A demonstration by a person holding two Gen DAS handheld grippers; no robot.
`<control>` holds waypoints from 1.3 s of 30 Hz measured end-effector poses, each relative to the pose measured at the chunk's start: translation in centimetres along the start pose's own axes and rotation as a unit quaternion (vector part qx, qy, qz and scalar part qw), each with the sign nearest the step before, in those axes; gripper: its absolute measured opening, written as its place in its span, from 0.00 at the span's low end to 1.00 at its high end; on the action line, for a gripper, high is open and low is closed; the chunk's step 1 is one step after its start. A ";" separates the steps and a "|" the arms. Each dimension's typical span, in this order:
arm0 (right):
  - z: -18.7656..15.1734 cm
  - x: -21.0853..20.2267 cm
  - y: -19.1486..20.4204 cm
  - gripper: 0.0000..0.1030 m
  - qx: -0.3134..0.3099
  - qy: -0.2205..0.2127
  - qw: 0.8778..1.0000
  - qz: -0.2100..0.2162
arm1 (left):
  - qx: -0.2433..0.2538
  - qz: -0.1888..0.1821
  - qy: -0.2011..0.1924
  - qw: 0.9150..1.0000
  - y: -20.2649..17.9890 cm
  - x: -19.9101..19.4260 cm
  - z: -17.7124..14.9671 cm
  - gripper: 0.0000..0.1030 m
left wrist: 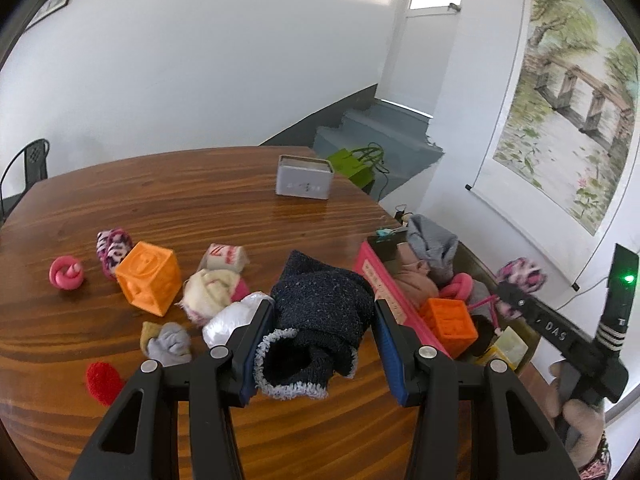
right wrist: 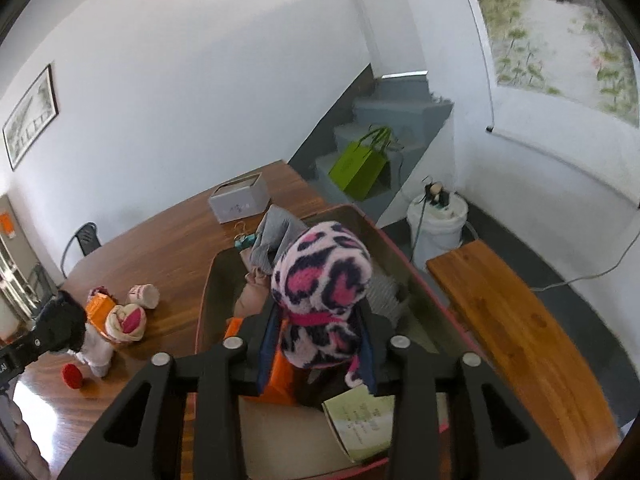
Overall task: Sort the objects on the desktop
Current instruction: 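Release the leopard plush into the pink box with right tool while left tool drops the black sock there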
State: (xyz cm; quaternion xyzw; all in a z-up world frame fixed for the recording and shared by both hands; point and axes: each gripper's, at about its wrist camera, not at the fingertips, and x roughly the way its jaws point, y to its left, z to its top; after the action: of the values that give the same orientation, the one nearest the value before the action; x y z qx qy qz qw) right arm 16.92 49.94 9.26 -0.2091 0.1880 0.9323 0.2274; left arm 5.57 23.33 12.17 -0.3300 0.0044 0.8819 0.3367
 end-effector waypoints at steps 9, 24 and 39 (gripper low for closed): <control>-0.5 -0.7 -2.3 0.50 0.045 -0.044 0.998 -0.018 | 0.021 -0.014 0.001 1.000 -2.9 1.8 1.6 0.49; 0.2 -4.3 -4.6 0.56 0.093 -0.139 0.981 -0.100 | 0.089 -0.088 0.042 0.991 -12.0 9.0 4.0 0.49; 0.2 -4.8 -3.9 0.56 0.067 -0.160 0.979 -0.103 | 0.104 -0.099 0.127 0.982 -15.8 17.4 3.2 0.63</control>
State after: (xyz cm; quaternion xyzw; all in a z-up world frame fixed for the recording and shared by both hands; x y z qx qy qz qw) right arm 22.67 51.66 10.72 -0.0595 0.1889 0.9104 0.3633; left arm 3.47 46.55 7.89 -0.4012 0.1059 0.7900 0.4514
